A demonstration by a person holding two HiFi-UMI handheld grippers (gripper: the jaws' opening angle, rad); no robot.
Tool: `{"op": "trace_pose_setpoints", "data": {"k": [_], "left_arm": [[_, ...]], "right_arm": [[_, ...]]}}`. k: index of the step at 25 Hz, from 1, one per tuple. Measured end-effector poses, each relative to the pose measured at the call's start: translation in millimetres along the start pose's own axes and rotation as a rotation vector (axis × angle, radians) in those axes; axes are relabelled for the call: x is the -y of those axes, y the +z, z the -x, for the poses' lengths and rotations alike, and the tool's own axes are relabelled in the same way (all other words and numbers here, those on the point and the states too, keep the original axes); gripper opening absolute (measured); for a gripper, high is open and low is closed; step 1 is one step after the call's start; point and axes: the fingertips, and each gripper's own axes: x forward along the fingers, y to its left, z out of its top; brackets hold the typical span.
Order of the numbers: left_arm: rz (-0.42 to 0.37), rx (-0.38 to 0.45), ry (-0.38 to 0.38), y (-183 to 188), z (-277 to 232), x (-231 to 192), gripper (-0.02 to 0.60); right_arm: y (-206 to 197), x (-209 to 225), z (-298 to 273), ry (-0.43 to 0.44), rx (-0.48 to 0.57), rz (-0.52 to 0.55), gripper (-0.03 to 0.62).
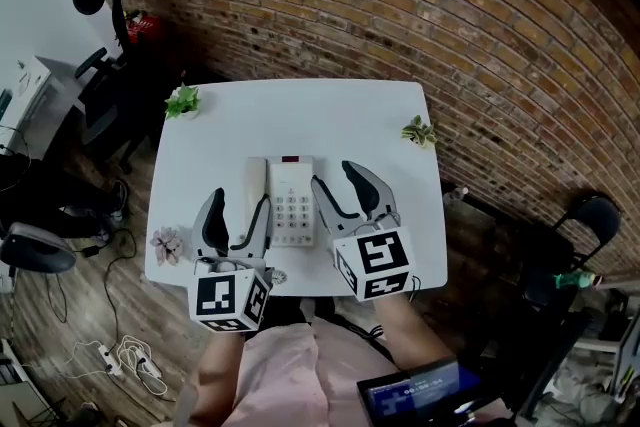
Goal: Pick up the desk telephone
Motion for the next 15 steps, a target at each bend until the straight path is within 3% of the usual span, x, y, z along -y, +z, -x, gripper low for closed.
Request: {"op": "trace_pose_setpoints", "data": {"k": [7,15], "left_arm": [[0.033,-0.123,-0.052,-41.2,-44.2,-23.2,0.325],[0.088,-0.288,-0.105,-110.3,-81.9,-44.0,0.33]], "right_arm": [[-34.5,2.3,-46.9,-0.002,-0.097,-0.053,0.225],[-105.6,2.9,-87.1,0.003,-0.252,-0.164,0.258]]}}
